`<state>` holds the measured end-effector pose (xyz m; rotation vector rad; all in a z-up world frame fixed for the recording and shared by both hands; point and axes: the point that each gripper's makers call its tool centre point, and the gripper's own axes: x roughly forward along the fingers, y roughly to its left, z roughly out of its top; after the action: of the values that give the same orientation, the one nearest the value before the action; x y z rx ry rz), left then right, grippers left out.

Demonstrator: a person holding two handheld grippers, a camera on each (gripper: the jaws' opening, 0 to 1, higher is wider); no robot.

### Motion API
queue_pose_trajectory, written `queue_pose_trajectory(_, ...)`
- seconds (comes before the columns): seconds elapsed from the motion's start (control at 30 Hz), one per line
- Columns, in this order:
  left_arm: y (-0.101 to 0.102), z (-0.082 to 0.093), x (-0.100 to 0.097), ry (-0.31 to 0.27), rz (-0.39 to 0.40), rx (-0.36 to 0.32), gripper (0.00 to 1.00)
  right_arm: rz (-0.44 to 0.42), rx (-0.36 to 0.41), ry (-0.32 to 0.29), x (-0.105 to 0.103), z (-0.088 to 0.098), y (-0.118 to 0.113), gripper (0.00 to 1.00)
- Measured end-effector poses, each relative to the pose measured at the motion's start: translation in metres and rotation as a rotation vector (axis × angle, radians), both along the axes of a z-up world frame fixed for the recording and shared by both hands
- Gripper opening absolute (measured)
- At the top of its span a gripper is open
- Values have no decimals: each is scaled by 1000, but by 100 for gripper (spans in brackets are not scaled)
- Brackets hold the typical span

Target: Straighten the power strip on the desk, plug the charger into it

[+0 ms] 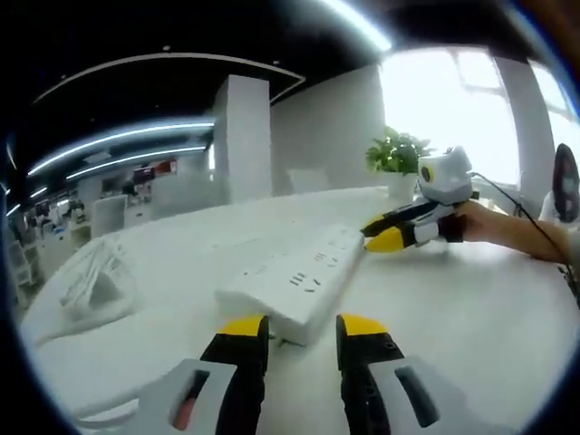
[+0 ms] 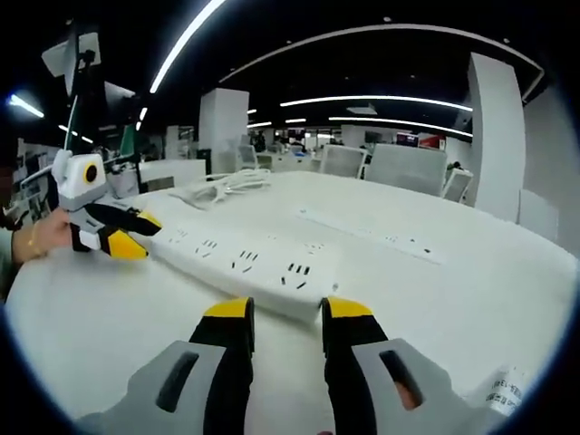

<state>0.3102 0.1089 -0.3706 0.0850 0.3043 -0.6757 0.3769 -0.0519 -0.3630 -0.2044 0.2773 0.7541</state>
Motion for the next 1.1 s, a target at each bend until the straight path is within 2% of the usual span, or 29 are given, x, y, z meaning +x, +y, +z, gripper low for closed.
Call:
queue_pose_trajectory(0.1, 3, 0, -1, -8, -14, 15, 29, 4, -18, -9, -3, 0, 1, 29)
queue_pose_trajectory(0.4, 8, 0, -13, 8, -44, -1, 27, 21, -24, 0, -19, 1, 1, 28)
queue_pose_trajectory(0.83, 6, 0, -29, 28, -62, 49, 27, 7, -65, 26, -43, 1, 0, 28)
queue_pose_trajectory(0.97, 8, 1, -32, 47, -72, 14, 27, -1, -56, 31, -48, 1, -2, 27)
queue_pose_trajectory(1.1, 8, 0, -39, 37, -87, 34, 25, 10, -67, 21, -56, 0, -2, 27)
